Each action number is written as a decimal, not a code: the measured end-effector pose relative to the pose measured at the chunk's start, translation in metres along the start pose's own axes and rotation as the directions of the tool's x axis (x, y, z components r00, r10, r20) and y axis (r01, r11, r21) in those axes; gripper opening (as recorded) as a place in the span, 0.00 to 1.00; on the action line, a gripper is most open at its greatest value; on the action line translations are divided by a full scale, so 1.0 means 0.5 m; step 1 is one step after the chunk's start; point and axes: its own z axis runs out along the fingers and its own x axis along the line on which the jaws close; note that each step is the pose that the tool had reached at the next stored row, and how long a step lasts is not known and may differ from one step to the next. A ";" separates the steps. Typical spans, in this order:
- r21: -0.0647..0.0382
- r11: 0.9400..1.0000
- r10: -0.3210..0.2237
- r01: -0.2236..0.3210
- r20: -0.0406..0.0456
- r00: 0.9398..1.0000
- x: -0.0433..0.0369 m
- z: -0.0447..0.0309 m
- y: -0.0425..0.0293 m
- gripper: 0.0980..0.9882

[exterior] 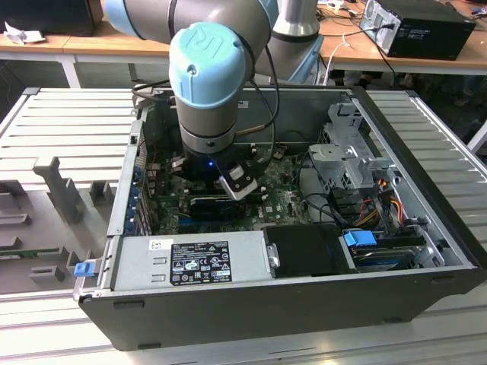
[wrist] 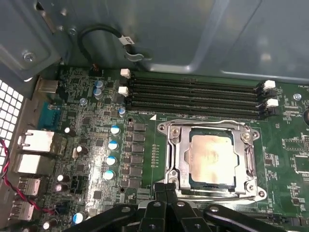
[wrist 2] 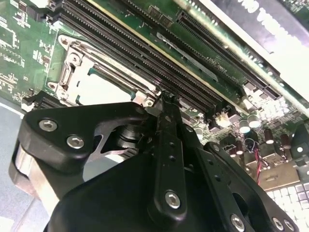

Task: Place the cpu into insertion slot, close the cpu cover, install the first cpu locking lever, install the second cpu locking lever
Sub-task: 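Install the second cpu locking lever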

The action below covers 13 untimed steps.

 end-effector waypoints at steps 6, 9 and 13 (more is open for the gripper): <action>-0.015 1.000 0.000 0.000 0.001 1.000 0.001 0.011 -0.003 0.01; -0.027 1.000 0.000 0.000 0.002 1.000 0.005 0.014 -0.004 0.01; -0.032 0.999 0.000 0.000 0.003 1.000 0.005 0.013 -0.002 0.01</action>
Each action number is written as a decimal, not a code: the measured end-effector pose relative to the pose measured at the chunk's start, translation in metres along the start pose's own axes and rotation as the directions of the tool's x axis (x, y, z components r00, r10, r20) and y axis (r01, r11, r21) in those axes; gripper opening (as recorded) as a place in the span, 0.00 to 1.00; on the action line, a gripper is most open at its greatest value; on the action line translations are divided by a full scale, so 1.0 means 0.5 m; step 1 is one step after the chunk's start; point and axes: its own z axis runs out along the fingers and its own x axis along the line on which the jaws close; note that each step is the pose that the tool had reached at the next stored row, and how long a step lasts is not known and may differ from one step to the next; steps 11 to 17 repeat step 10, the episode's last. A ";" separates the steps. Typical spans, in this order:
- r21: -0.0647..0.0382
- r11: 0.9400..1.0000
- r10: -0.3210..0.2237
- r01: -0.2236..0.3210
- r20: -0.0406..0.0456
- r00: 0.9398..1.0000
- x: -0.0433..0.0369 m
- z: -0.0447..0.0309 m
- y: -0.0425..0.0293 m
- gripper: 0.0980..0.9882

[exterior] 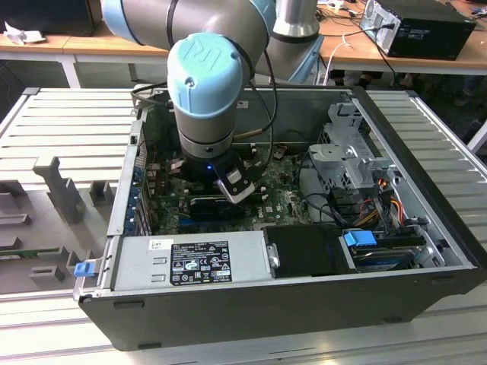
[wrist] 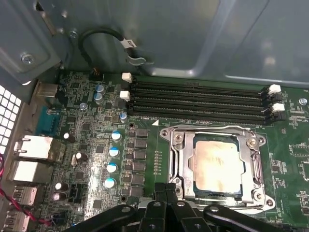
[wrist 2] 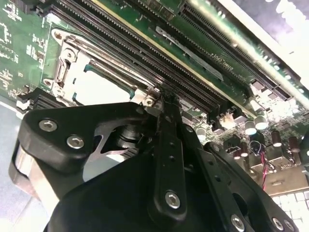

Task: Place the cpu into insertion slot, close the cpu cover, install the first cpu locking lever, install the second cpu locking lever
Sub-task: 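Install the second cpu locking lever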

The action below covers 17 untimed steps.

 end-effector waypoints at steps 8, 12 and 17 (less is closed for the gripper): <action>0.003 1.000 0.000 0.000 -0.001 1.000 -0.002 -0.051 0.020 0.01; 0.002 1.000 0.000 0.000 0.000 1.000 -0.002 -0.055 0.021 0.01; 0.002 1.000 0.000 0.000 0.000 1.000 -0.002 -0.055 0.021 0.01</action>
